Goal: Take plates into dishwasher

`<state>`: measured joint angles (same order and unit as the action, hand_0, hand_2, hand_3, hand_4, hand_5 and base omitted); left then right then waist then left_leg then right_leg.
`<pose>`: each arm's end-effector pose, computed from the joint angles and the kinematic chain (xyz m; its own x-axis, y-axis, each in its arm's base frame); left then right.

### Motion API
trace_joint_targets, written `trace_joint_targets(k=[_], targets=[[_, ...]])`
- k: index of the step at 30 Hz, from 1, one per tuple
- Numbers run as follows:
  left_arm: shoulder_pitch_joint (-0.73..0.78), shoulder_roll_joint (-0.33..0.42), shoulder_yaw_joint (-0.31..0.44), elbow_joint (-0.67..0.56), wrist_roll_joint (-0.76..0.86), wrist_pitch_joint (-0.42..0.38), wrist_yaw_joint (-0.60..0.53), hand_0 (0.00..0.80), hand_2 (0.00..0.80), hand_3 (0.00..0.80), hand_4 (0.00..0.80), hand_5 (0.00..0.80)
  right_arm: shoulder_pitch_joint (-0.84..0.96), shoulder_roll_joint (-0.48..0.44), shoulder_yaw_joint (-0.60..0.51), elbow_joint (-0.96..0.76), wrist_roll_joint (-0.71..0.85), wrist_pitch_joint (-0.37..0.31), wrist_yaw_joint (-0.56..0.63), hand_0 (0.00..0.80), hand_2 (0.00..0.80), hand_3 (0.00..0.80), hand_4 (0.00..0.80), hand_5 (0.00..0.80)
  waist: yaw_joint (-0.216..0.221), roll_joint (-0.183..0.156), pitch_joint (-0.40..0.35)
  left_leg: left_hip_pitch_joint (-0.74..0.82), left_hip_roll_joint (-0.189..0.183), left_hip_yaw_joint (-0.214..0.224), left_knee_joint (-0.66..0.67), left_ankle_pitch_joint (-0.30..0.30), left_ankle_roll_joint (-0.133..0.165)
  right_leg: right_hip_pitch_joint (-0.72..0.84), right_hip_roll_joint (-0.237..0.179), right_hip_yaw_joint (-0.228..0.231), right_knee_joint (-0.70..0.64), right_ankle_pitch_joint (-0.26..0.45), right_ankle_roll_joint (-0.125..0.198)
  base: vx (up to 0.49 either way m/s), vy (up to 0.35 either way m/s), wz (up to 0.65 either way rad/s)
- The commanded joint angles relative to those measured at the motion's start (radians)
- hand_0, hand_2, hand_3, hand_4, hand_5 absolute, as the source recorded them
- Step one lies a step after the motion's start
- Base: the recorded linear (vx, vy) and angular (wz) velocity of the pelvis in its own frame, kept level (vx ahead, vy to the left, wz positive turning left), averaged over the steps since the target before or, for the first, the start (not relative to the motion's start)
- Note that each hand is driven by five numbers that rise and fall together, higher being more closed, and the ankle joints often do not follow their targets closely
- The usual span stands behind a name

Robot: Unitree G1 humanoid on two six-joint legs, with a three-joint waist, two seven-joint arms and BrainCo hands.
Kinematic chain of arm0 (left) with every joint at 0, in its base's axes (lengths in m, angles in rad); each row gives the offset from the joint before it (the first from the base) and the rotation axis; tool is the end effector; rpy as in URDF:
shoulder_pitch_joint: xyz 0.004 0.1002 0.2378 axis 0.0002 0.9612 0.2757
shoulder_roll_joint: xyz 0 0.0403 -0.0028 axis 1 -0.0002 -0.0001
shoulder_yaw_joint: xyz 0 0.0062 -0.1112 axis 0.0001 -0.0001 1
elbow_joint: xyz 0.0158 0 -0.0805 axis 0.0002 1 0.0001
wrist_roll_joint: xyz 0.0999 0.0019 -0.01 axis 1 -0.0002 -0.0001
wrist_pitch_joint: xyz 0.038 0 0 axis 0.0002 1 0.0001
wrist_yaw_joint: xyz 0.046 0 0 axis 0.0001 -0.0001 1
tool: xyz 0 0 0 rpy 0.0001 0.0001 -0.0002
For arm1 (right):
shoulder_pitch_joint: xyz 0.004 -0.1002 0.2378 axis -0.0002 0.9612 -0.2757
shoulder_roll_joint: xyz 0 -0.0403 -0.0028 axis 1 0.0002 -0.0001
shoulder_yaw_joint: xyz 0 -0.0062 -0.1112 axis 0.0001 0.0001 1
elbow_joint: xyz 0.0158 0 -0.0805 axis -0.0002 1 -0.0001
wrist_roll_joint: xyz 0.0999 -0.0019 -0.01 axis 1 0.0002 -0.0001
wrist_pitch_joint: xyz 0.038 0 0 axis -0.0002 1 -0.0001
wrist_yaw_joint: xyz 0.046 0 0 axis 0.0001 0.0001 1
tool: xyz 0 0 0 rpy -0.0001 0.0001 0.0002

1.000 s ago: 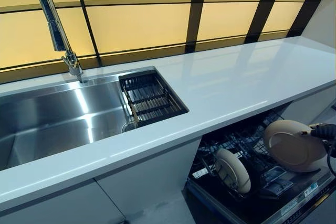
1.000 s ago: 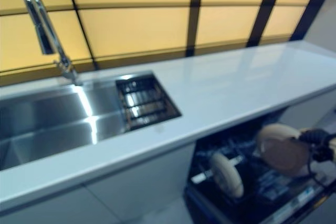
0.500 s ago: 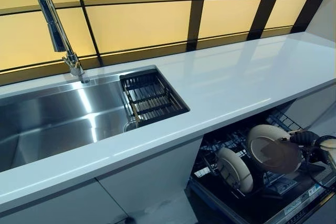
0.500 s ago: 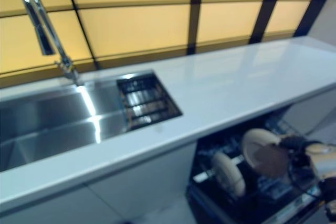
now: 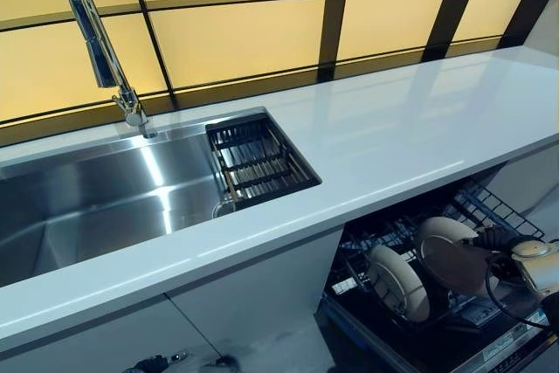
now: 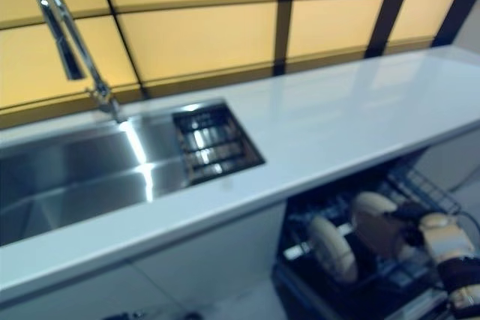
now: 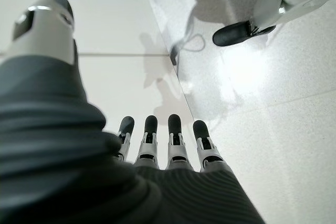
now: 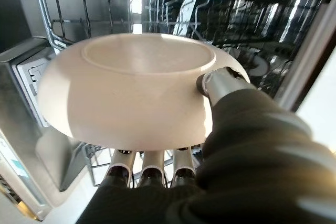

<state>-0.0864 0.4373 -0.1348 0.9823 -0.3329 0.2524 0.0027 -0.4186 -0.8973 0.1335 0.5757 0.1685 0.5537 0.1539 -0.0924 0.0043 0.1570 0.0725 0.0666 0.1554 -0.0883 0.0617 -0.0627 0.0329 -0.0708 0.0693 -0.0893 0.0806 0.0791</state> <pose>0.1338 0.2800 -0.0809 0.4070 0.2756 -0.8708 -0.1404 0.9609 0.2385 0.2499 -0.3554 0.1053 0.7259 -0.4266 -0.5396 0.0382 0.8082 -0.5877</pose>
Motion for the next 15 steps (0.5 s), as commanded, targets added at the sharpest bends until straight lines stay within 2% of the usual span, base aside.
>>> trace_joint_targets(k=[1,6,8,11,12,15], targets=[[-0.070,0.053,-0.008,0.001,-0.024,0.003,0.028,0.000,0.000,0.000,0.000,0.000,-0.118,0.024,0.047,0.049,-0.019,-0.040,-0.073,0.800,0.800,0.800,0.800,0.800,0.026,-0.032,0.006,0.017,-0.044,-0.053,0.005,-0.068,0.047,-0.038,-0.030,-0.033,0.009,0.042,0.054,-0.046,-0.021,0.01],[-0.085,0.045,-0.025,-0.005,-0.044,0.005,0.040,0.000,0.000,0.000,0.000,0.000,-0.140,0.054,0.071,0.079,-0.036,-0.043,-0.106,0.800,0.800,0.800,0.800,0.800,0.023,-0.016,0.023,0.008,-0.049,-0.054,0.007,-0.067,0.047,-0.047,-0.034,-0.029,0.010,0.045,0.055,-0.011,-0.007,0.00],[-0.062,-0.043,-0.034,0.015,0.009,-0.107,0.115,0.000,0.000,0.000,0.000,0.000,-0.112,0.066,0.035,0.053,-0.037,-0.025,-0.120,0.800,0.800,0.800,0.800,0.800,0.034,-0.026,0.037,-0.003,-0.056,-0.051,0.013,-0.073,0.048,-0.057,-0.033,-0.032,0.015,0.044,0.058,-0.090,-0.111,0.01],[-0.091,-0.071,-0.035,0.103,0.002,-0.164,0.138,0.000,0.000,0.000,0.000,0.000,-0.088,0.107,0.066,0.031,-0.014,-0.035,-0.176,0.800,0.800,0.800,0.800,0.800,0.019,-0.033,0.057,-0.008,-0.050,-0.057,0.011,-0.069,0.046,-0.063,-0.027,-0.028,0.019,0.041,0.052,-0.056,-0.080,0.02],[-0.103,-0.096,-0.048,0.165,-0.001,-0.218,0.160,0.000,0.000,0.000,0.000,0.000,-0.096,0.132,0.085,0.045,-0.014,-0.039,-0.190,0.800,0.800,0.800,0.800,0.800,0.012,-0.040,0.067,-0.008,-0.049,-0.055,0.014,-0.069,0.048,-0.064,-0.027,-0.025,0.021,0.042,0.047,-0.005,-0.054,-0.03],[-0.088,-0.113,-0.060,0.188,0.006,-0.261,0.172,0.000,0.000,0.000,0.000,0.000,-0.117,0.150,0.096,0.083,-0.019,-0.040,-0.191,0.800,0.800,0.800,0.800,0.800,0.017,-0.041,0.075,-0.009,-0.049,-0.056,0.018,-0.069,0.047,-0.063,-0.029,-0.026,0.023,0.043,0.043,-0.001,-0.049,0.00]])
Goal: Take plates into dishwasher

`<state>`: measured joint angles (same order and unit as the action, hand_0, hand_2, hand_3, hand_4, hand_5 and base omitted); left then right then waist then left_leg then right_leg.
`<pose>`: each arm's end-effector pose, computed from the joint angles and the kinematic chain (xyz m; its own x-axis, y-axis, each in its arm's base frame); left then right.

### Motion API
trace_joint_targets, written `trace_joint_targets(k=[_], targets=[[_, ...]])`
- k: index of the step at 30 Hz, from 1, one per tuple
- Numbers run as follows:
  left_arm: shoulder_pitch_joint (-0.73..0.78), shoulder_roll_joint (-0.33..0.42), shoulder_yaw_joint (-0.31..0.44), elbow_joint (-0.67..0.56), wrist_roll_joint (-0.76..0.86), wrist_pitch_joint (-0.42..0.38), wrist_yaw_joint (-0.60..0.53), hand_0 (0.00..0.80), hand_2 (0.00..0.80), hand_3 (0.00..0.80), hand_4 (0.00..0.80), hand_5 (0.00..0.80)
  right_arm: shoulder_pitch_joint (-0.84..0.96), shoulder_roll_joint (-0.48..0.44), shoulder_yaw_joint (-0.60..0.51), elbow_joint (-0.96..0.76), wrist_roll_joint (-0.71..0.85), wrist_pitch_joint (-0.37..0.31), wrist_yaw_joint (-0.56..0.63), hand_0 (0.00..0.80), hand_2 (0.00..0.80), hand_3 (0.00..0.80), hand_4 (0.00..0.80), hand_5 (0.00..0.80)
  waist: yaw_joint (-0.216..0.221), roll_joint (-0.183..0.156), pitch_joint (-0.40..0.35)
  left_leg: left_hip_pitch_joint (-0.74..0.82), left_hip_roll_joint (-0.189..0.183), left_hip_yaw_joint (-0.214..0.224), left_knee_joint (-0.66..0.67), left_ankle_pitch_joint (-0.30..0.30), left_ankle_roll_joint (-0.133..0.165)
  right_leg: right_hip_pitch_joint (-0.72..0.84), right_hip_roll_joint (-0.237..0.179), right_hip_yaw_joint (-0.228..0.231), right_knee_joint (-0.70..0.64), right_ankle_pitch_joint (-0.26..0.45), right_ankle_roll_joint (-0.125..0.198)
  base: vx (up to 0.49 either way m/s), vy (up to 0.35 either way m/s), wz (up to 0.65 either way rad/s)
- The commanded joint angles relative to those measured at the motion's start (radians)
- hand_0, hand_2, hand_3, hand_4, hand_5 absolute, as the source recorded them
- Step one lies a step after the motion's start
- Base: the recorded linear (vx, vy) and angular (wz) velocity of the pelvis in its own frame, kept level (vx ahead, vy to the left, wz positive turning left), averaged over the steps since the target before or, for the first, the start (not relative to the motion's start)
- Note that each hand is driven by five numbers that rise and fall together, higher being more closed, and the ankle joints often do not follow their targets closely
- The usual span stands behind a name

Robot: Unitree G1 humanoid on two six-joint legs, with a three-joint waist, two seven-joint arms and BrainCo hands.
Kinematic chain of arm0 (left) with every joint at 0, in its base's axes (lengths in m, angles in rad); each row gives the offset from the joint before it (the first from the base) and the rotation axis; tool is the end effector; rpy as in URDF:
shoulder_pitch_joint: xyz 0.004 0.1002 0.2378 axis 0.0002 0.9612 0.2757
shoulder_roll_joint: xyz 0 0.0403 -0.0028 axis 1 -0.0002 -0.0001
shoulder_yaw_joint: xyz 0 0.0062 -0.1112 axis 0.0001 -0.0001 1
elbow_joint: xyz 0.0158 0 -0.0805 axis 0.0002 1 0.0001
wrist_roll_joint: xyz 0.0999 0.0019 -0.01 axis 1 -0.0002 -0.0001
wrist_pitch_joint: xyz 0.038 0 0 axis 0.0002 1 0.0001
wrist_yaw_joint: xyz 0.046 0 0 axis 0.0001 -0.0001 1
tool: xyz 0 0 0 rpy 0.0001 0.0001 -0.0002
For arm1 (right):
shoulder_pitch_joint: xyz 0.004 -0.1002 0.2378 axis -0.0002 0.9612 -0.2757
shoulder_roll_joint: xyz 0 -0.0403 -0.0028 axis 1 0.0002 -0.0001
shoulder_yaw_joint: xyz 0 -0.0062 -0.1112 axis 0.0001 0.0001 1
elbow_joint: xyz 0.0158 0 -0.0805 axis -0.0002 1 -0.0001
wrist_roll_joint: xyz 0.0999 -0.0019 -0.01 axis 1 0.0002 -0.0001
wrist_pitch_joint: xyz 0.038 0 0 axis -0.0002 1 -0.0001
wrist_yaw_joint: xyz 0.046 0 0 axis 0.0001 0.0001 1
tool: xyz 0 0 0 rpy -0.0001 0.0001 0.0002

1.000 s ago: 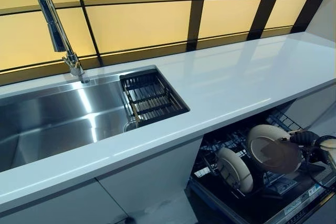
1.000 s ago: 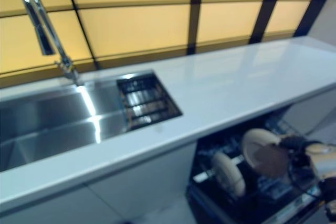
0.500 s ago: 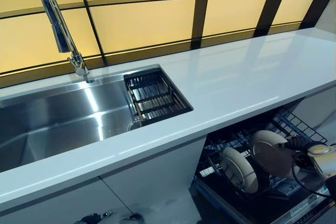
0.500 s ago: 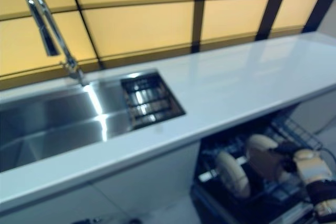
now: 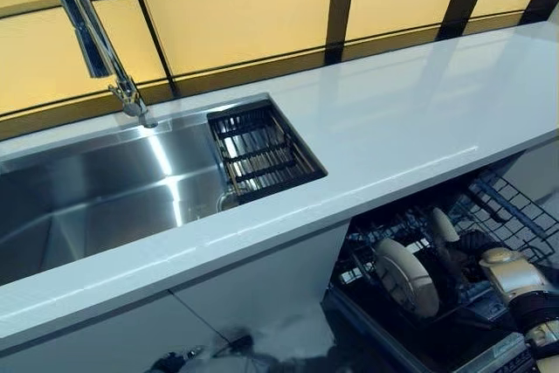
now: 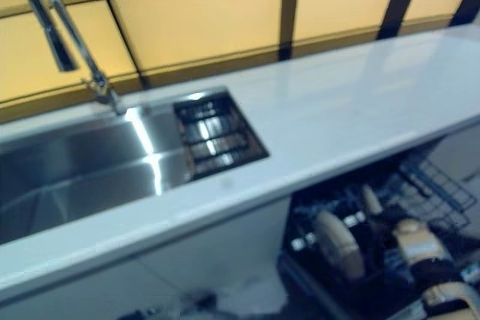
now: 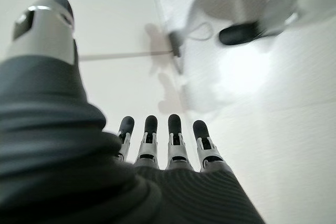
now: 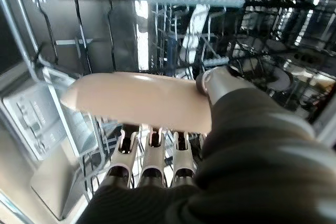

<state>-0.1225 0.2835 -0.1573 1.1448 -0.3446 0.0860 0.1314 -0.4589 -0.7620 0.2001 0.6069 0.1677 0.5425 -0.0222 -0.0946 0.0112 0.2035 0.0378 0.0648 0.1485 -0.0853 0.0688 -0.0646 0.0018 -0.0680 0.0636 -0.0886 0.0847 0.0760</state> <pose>0.1280 0.2337 -0.1048 0.4199 0.2990 -0.8569 -0.1952 0.9518 0.2365 0.2655 -0.3183 0.0766 0.7362 -0.4506 -0.5050 0.0729 0.7946 -0.6027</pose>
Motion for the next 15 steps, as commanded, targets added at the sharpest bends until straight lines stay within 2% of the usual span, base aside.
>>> trace_joint_targets(k=[1,5,15], targets=[[-0.040,0.040,-0.038,0.026,0.025,-0.112,0.041,0.000,0.000,0.000,0.000,0.000,-0.088,0.018,0.030,0.072,-0.026,-0.028,-0.009,0.800,0.800,0.800,0.800,0.800,0.023,-0.045,0.032,0.023,-0.048,-0.050,0.017,-0.076,0.048,-0.033,-0.033,-0.020,0.023,0.040,0.046,-0.015,-0.021,0.05],[-0.007,0.049,-0.040,0.010,0.035,-0.145,0.023,0.000,0.000,0.000,0.000,0.000,-0.109,0.018,0.031,0.127,-0.068,-0.034,0.013,0.800,0.800,0.800,0.800,0.800,0.031,-0.025,0.040,0.013,-0.053,-0.051,0.017,-0.074,0.046,-0.044,-0.037,-0.021,0.022,0.043,0.045,-0.031,0.007,0.08],[0.006,0.057,-0.049,-0.042,0.042,-0.139,-0.001,0.000,0.000,0.000,0.000,0.000,-0.121,-0.001,0.024,0.234,-0.141,-0.064,0.033,0.800,0.800,0.800,0.800,0.800,0.039,0.004,0.039,0.005,-0.063,-0.059,0.012,-0.076,0.043,-0.052,-0.045,-0.027,0.019,0.042,0.045,-0.004,0.003,0.01]])
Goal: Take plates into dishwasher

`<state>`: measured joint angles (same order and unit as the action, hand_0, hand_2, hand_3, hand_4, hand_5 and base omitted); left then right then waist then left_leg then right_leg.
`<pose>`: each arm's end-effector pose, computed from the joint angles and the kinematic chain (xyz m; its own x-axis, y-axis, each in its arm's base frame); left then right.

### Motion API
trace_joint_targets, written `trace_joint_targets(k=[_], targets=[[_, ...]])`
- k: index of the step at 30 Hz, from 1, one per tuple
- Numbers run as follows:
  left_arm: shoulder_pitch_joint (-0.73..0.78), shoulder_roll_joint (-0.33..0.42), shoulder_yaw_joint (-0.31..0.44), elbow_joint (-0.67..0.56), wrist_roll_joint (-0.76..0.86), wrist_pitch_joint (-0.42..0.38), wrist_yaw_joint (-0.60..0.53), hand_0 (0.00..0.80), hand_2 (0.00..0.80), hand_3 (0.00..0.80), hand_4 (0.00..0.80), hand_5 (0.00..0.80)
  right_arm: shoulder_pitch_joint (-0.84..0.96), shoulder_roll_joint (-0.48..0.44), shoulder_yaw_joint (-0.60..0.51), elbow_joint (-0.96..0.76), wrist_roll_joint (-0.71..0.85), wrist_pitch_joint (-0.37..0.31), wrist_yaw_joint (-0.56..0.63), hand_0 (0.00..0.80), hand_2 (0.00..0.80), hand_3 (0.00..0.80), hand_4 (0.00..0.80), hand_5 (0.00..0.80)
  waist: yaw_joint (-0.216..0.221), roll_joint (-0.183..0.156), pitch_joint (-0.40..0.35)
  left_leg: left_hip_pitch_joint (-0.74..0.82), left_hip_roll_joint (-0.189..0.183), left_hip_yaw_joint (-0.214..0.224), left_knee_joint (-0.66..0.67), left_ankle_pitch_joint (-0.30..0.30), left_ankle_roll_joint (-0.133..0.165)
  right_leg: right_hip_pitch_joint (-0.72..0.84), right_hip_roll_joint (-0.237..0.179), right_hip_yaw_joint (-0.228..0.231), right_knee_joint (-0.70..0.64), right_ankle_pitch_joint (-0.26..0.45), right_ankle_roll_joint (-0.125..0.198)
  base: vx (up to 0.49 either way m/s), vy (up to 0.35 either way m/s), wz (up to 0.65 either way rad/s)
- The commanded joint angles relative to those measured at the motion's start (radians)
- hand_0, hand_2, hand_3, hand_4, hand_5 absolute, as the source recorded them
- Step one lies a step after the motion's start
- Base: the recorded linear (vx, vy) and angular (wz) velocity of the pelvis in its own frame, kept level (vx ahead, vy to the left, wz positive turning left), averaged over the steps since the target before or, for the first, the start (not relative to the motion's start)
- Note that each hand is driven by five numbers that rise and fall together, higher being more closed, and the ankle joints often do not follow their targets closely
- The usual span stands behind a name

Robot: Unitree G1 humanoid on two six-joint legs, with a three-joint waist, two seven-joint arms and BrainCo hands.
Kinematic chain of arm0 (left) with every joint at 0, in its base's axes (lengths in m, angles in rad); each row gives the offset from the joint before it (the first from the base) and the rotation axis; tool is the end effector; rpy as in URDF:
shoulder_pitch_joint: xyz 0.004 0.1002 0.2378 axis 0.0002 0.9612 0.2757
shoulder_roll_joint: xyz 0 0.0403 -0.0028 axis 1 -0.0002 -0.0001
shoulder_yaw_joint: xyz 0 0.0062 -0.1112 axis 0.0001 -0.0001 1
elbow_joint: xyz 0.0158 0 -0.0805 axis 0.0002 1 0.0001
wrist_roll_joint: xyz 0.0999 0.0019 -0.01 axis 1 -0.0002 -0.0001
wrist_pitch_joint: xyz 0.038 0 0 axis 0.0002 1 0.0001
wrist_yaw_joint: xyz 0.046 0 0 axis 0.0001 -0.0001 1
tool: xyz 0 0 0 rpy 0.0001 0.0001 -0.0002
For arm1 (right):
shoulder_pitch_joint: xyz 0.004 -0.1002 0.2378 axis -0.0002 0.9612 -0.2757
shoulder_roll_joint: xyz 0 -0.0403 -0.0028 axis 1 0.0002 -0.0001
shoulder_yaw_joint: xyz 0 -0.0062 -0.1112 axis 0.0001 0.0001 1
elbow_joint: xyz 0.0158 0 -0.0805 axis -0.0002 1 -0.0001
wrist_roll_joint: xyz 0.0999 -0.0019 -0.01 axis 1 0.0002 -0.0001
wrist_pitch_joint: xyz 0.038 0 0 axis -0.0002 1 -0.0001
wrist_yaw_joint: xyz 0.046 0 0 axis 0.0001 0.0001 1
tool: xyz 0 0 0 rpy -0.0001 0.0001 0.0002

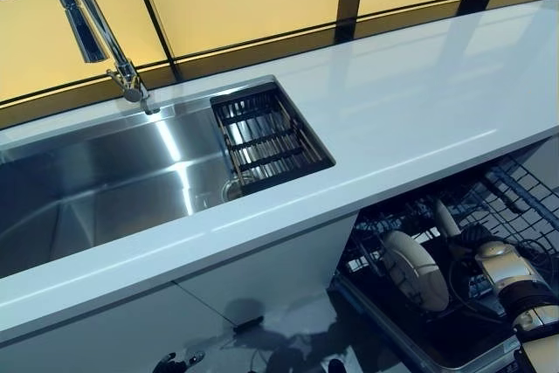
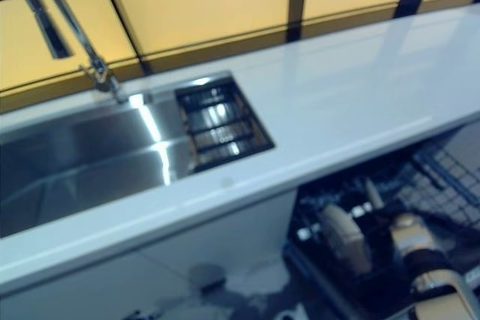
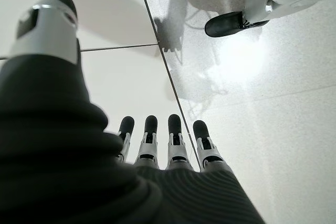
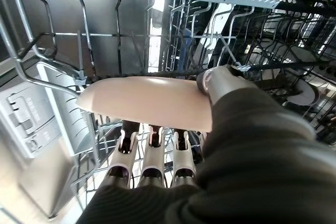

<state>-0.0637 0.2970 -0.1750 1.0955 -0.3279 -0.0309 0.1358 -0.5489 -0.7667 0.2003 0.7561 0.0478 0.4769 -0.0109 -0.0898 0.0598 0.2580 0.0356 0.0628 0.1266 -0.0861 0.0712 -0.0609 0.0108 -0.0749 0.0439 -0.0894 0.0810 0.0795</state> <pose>0.1188 0.2366 -0.1043 0.5129 0.3078 -0.8013 -0.1795 0.9513 0.2505 0.2752 -0.3310 0.0865 0.7289 -0.5175 -0.4482 0.0904 0.7216 -0.6863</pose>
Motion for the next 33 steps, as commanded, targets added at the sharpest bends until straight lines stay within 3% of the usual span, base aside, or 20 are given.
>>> trace_joint_targets(k=[1,10,18,19,20,24,33], targets=[[-0.050,0.046,-0.031,0.006,0.027,-0.022,-0.010,0.000,0.000,0.000,0.000,0.000,-0.031,-0.004,0.023,0.090,-0.027,0.004,0.027,0.800,0.800,0.800,0.800,0.800,0.035,-0.044,-0.018,0.007,-0.061,-0.038,0.012,-0.078,0.038,-0.062,-0.038,-0.008,0.019,0.046,0.042,0.000,0.007,0.04],[-0.047,0.053,-0.029,-0.015,0.029,-0.012,-0.025,0.000,0.000,0.000,0.000,0.000,-0.020,-0.082,0.019,0.135,-0.168,0.019,0.080,0.800,0.800,0.800,0.800,0.800,0.032,-0.052,-0.026,0.006,-0.062,-0.038,0.007,-0.079,0.038,-0.068,-0.036,-0.005,0.020,0.047,0.044,-0.004,0.002,0.03],[-0.048,0.061,-0.029,-0.022,0.035,-0.007,-0.029,0.000,0.000,0.000,0.000,0.000,-0.003,-0.122,0.024,0.170,-0.205,0.025,0.116,0.800,0.800,0.800,0.800,0.800,0.034,-0.064,-0.027,0.005,-0.057,-0.040,0.004,-0.078,0.038,-0.072,-0.030,-0.003,0.020,0.049,0.045,-0.004,-0.008,0.00],[-0.051,0.061,-0.031,-0.022,0.034,-0.008,-0.027,0.000,0.000,0.000,0.000,0.000,-0.004,-0.123,0.024,0.177,-0.200,0.024,0.114,0.496,0.496,0.496,0.496,0.496,0.034,-0.065,-0.026,0.006,-0.056,-0.041,0.004,-0.078,0.038,-0.071,-0.029,-0.002,0.020,0.049,0.044,0.000,0.000,0.00],[-0.053,0.061,-0.031,-0.023,0.035,-0.005,-0.027,0.000,0.000,0.000,0.000,0.000,-0.006,-0.122,0.023,0.184,-0.196,0.025,0.112,0.000,0.000,0.000,0.000,0.000,0.035,-0.064,-0.027,0.007,-0.056,-0.042,0.004,-0.078,0.038,-0.071,-0.028,0.000,0.019,0.048,0.044,0.000,0.000,0.00],[-0.053,0.060,-0.031,-0.028,0.038,-0.003,-0.023,0.000,0.000,0.000,0.000,0.000,-0.006,-0.124,0.011,0.197,-0.170,0.002,0.094,0.000,0.000,0.000,0.000,0.000,0.037,-0.062,-0.028,0.007,-0.054,-0.044,0.002,-0.077,0.036,-0.068,-0.028,-0.001,0.017,0.047,0.043,-0.005,-0.002,0.02],[-0.036,0.059,-0.018,-0.030,0.041,-0.001,-0.024,0.000,0.000,0.000,0.000,0.000,0.004,-0.141,-0.009,0.125,-0.159,0.027,0.075,0.000,0.000,0.000,0.000,0.000,0.032,-0.063,-0.039,0.012,-0.054,-0.046,-0.001,-0.077,0.032,-0.062,-0.026,-0.001,0.014,0.046,0.042,0.000,0.000,0.00]])
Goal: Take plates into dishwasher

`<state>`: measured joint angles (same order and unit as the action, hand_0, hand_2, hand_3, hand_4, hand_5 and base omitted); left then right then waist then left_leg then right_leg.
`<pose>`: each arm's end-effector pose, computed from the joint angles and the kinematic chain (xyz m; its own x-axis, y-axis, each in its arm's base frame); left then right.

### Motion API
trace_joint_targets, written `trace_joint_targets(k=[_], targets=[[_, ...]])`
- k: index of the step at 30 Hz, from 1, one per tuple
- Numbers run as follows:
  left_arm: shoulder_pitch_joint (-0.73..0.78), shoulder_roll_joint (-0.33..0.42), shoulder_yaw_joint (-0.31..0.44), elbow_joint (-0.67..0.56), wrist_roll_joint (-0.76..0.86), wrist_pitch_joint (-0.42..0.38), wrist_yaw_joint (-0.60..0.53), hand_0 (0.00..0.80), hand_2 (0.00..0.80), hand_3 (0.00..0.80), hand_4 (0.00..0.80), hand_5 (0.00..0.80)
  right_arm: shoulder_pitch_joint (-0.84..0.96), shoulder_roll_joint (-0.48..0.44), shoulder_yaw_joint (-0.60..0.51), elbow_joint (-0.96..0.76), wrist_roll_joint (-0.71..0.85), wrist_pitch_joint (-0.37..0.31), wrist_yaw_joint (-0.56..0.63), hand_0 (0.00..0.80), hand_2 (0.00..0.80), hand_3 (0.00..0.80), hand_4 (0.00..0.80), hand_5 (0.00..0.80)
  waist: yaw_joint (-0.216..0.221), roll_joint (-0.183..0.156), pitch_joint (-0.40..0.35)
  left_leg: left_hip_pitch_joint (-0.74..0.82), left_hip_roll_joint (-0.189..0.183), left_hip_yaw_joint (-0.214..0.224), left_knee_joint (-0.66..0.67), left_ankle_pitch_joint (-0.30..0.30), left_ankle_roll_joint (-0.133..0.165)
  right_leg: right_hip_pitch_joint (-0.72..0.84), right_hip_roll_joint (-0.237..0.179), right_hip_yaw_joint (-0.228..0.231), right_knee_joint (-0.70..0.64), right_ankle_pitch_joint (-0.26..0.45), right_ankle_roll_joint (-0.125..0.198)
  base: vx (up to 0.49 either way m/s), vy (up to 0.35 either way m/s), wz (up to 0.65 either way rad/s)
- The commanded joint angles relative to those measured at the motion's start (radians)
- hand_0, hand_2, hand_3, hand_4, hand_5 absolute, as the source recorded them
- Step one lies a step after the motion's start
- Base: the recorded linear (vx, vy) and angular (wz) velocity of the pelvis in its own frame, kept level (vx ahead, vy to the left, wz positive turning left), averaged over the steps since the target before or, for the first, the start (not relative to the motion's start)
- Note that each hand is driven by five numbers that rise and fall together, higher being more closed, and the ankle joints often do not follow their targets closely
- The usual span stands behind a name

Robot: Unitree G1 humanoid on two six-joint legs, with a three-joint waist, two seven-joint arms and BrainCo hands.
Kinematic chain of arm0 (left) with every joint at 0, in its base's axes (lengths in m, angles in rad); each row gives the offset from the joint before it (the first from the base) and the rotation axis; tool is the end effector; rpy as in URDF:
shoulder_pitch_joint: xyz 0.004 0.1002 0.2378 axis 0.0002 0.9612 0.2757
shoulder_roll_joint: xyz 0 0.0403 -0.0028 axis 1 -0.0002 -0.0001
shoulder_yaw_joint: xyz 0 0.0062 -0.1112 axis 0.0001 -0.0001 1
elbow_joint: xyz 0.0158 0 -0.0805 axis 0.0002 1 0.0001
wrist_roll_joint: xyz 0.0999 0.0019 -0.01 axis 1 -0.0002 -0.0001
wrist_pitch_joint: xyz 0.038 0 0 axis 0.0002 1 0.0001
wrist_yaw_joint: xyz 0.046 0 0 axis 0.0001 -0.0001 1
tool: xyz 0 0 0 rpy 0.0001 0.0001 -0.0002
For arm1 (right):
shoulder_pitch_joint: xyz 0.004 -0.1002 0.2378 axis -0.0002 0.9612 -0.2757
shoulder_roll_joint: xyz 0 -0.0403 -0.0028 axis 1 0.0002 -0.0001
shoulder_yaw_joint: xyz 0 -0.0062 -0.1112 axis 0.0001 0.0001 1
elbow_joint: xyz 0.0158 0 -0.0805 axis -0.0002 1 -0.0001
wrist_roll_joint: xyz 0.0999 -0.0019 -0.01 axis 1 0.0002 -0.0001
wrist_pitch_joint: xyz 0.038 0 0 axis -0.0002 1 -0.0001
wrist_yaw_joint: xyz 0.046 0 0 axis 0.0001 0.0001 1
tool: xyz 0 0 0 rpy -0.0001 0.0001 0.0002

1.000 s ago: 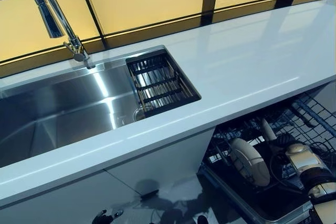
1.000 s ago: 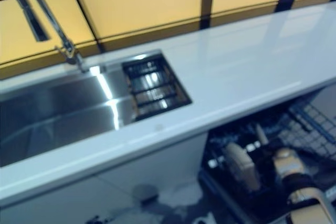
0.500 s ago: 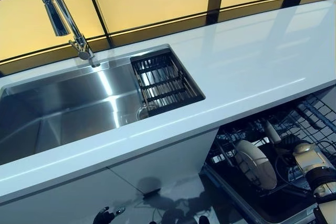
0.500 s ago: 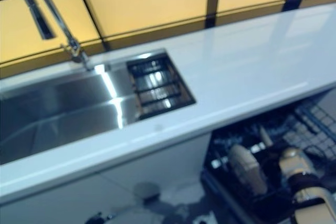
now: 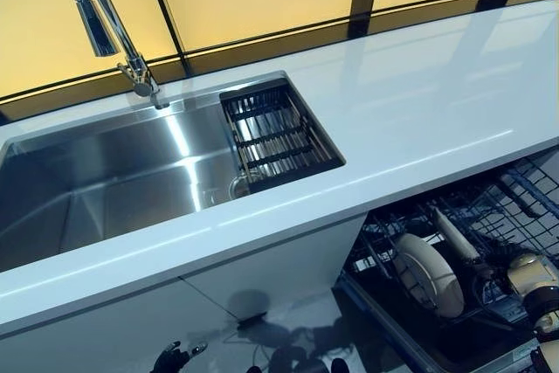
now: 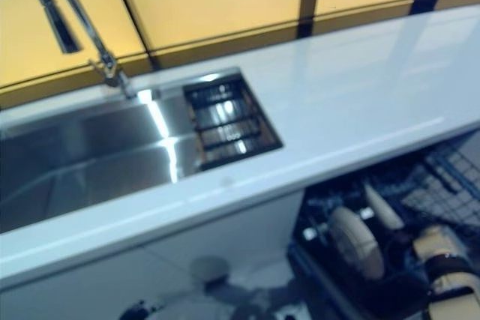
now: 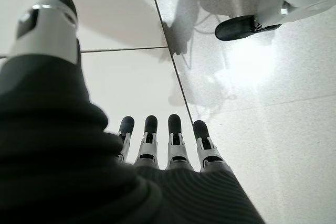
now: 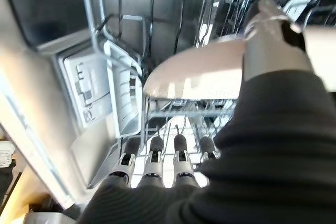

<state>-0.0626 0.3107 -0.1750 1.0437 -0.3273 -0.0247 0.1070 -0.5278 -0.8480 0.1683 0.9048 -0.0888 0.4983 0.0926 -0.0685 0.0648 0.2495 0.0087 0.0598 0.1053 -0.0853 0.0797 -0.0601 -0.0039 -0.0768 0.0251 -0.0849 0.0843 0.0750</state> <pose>0.1264 0.2385 -0.0992 0.5549 0.2761 -0.7847 -0.1603 0.9611 0.2248 0.2486 -0.3739 0.0868 0.5691 -0.6352 -0.5222 0.0302 0.6508 -0.7586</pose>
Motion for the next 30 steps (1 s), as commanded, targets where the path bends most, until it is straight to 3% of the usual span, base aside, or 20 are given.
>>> trace_joint_targets(k=[1,13,23,30], targets=[[-0.036,0.045,-0.016,0.024,0.040,-0.008,0.004,0.000,0.000,0.000,0.000,0.000,-0.014,-0.066,0.019,-0.041,-0.024,0.013,-0.029,0.000,0.000,0.000,0.000,0.000,0.008,-0.071,-0.034,0.041,-0.051,-0.024,-0.002,-0.086,0.031,-0.046,-0.024,0.019,0.009,0.042,0.046,0.000,0.000,0.00],[-0.016,0.035,-0.003,0.035,0.046,-0.010,0.014,0.000,0.000,0.000,0.000,0.000,-0.036,-0.176,0.001,-0.151,-0.029,0.060,0.013,0.000,0.000,0.000,0.000,0.000,-0.001,-0.114,-0.065,0.060,-0.038,-0.012,-0.002,-0.091,0.028,-0.027,-0.015,0.031,0.009,0.039,0.047,0.009,0.008,0.00],[-0.005,0.028,0.026,0.086,0.040,-0.006,0.033,0.000,0.000,0.000,0.000,0.000,-0.020,-0.268,-0.067,-0.213,0.138,0.070,0.051,0.000,0.000,0.000,0.000,0.000,-0.011,-0.161,-0.112,0.079,-0.027,-0.004,-0.002,-0.098,0.029,-0.006,-0.007,0.038,0.010,0.034,0.048,0.037,0.046,-0.05],[0.012,0.032,0.050,0.111,0.081,-0.013,0.032,0.000,0.000,0.000,0.000,0.000,0.153,-0.280,-0.237,-0.334,0.248,0.064,0.000,0.000,0.000,0.000,0.000,0.000,-0.037,-0.182,-0.136,0.088,-0.028,0.004,-0.002,-0.100,0.039,-0.001,-0.009,0.055,0.028,0.040,0.058,0.046,0.053,-0.04]])
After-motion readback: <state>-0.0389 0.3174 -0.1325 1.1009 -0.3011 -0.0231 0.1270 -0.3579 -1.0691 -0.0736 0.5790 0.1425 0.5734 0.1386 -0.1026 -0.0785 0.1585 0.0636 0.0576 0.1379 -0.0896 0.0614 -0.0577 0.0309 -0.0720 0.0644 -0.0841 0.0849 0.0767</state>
